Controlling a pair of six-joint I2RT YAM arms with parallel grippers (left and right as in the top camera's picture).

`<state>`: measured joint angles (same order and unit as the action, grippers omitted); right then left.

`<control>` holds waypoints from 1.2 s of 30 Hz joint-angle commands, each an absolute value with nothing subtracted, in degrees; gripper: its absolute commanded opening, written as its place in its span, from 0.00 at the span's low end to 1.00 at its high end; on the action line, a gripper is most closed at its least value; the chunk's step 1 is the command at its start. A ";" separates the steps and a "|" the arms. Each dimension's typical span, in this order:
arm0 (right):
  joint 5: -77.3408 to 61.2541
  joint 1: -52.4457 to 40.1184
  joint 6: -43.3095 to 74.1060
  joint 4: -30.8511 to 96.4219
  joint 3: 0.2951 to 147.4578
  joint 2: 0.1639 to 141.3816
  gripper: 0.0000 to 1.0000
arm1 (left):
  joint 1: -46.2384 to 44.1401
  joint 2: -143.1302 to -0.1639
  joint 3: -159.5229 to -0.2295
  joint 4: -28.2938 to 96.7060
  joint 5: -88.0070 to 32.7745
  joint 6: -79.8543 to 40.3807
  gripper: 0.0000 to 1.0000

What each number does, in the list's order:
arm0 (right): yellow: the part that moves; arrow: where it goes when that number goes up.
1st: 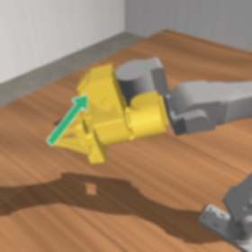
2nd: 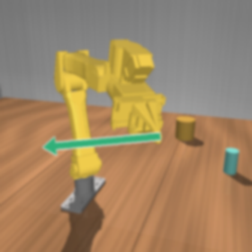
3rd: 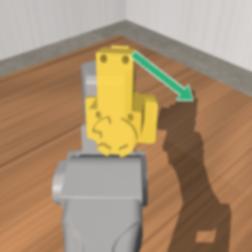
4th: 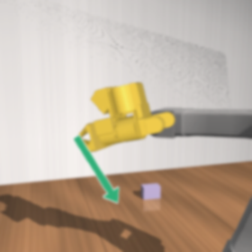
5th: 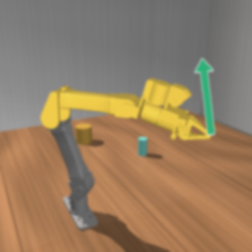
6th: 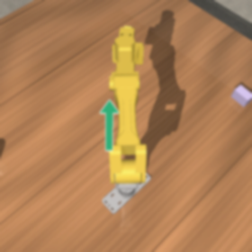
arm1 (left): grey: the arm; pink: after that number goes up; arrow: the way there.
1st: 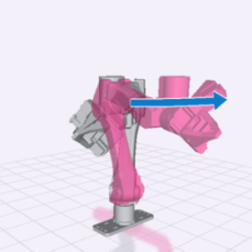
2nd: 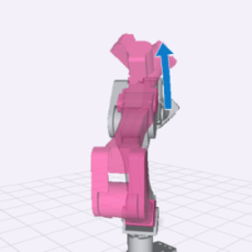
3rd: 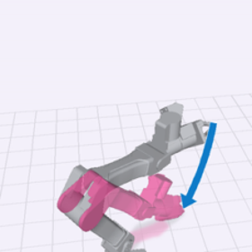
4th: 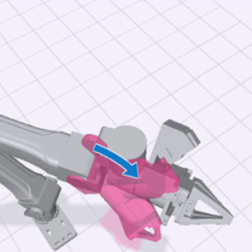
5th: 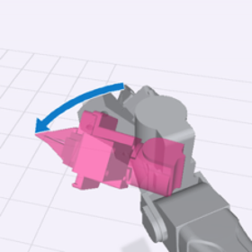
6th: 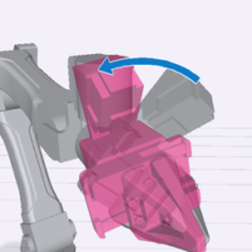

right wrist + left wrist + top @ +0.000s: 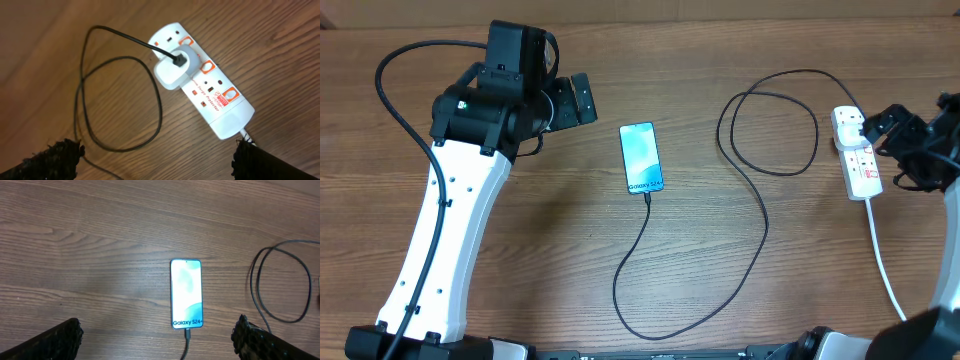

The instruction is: Plug charger to phone and switch on socket

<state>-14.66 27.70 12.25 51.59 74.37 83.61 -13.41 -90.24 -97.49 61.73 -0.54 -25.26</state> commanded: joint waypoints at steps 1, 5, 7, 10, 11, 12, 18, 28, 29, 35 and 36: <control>-15.92 27.49 13.74 52.47 74.28 80.75 1.00 | -13.52 -90.74 -97.65 61.67 0.45 -24.38 1.00; -16.12 27.49 13.72 53.25 74.26 80.79 1.00 | -13.52 -90.74 -97.65 61.67 0.45 -24.38 1.00; -16.14 27.49 13.74 53.25 74.26 80.79 1.00 | -13.52 -90.74 -97.65 61.69 0.47 -24.38 1.00; -16.12 27.49 13.72 53.25 74.28 80.79 1.00 | -13.52 -90.74 -97.65 61.67 0.47 -24.38 1.00; -16.12 27.49 13.72 53.25 74.26 80.79 1.00 | -13.52 -90.74 -97.65 61.67 0.47 -24.38 1.00; -16.12 27.49 13.72 53.25 74.26 80.79 1.00 | -13.52 -90.74 -97.65 61.67 0.47 -24.38 1.00; -16.12 27.49 13.72 53.25 74.26 80.79 1.00 | -13.52 -90.74 -97.65 61.67 0.47 -24.38 1.00; -16.12 27.49 13.72 53.28 74.28 80.79 1.00 | -13.52 -90.74 -97.65 61.69 0.47 -24.38 1.00; -16.12 27.49 13.72 53.25 74.26 80.79 1.00 | -13.52 -90.74 -97.65 61.67 0.47 -24.38 1.00; -16.12 27.49 13.72 53.25 74.28 80.79 1.00 | -13.52 -90.74 -97.65 61.69 0.45 -24.38 1.00; -16.12 27.49 13.72 53.25 74.26 80.79 1.00 | -13.52 -90.74 -97.65 61.67 0.47 -24.38 1.00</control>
